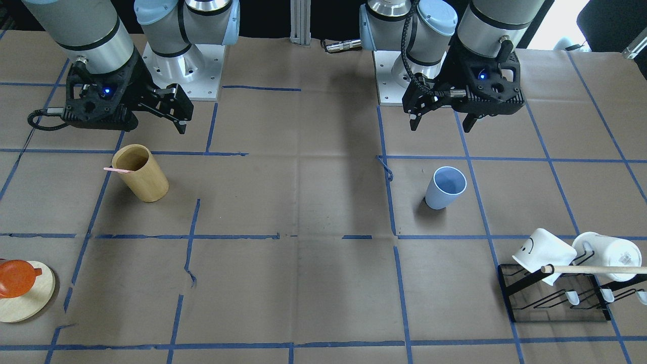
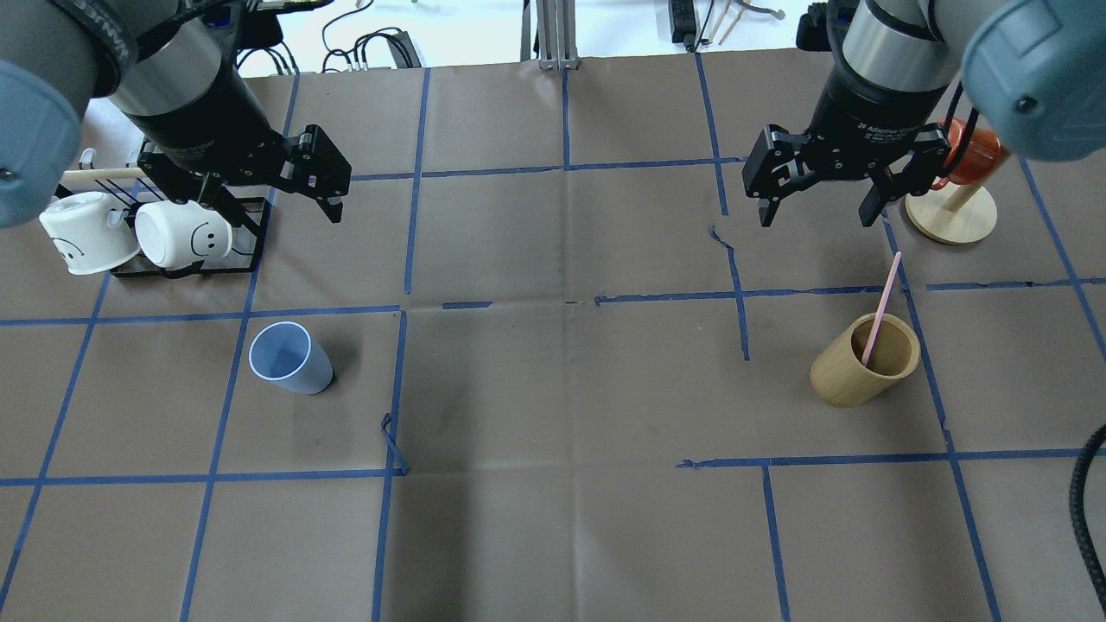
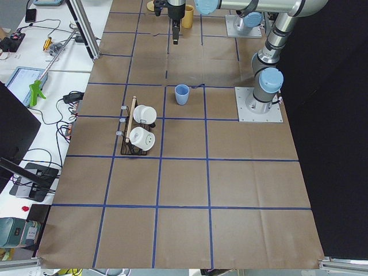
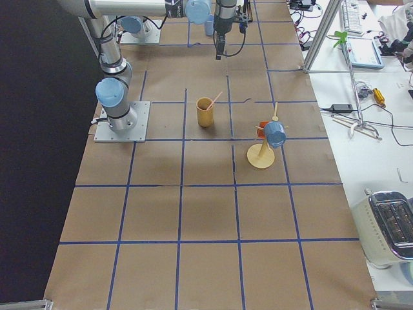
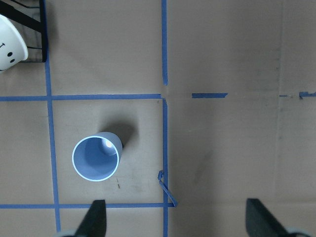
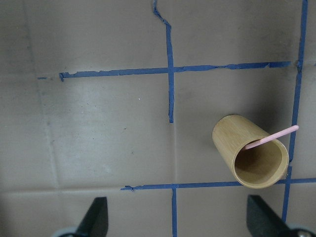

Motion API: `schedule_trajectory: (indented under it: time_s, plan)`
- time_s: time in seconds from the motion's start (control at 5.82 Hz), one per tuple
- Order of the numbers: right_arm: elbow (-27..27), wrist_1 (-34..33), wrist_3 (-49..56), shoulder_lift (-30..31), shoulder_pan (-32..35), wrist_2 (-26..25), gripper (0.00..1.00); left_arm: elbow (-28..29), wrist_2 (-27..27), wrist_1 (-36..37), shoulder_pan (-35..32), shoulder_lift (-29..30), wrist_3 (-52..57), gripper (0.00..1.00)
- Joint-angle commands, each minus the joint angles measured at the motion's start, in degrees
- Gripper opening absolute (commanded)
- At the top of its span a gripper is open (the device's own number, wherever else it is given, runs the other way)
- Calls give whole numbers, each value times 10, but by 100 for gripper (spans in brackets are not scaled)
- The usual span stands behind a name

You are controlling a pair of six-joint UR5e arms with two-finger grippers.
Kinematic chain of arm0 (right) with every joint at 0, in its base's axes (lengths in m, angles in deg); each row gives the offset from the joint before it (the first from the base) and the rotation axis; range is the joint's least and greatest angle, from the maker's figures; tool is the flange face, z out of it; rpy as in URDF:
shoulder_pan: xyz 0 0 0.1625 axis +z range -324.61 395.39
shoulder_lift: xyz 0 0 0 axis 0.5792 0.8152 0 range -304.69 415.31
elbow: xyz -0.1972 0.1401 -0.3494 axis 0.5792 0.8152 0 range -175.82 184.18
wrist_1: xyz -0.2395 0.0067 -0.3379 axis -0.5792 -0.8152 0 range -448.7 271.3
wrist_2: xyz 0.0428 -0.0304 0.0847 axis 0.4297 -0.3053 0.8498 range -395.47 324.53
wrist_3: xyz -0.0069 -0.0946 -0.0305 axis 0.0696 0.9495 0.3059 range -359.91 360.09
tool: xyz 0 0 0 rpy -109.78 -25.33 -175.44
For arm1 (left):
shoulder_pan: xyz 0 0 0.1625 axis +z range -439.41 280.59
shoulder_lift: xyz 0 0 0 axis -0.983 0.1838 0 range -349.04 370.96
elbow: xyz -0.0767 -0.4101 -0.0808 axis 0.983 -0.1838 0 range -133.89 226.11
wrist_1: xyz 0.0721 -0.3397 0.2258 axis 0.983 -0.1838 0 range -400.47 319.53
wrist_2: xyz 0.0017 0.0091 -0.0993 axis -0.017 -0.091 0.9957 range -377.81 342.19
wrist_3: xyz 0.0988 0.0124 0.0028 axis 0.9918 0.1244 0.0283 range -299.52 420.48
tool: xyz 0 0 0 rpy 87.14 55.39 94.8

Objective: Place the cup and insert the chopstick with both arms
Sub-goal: 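Move the left gripper down over the light blue cup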

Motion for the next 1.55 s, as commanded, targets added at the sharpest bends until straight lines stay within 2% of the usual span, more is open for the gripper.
schedule_trajectory:
  time_s: [0.0,0.69,1.03,1.2,1.38]
  plan:
    - [0,0,0,0,0,-1,100,12,-3,-6,0,13,-1,99]
    - [0,0,0,0,0,-1,100,-3,-4,-4,-1,0,5,99]
    - [0,0,1,-1,-1,-2,100,-14,-8,-6,22,15,9,99]
    - [-1,-1,5,-1,-2,-2,100,-56,-4,15,50,19,33,99]
    - [-1,-1,5,-1,-2,-2,100,-108,-4,71,90,25,98,99]
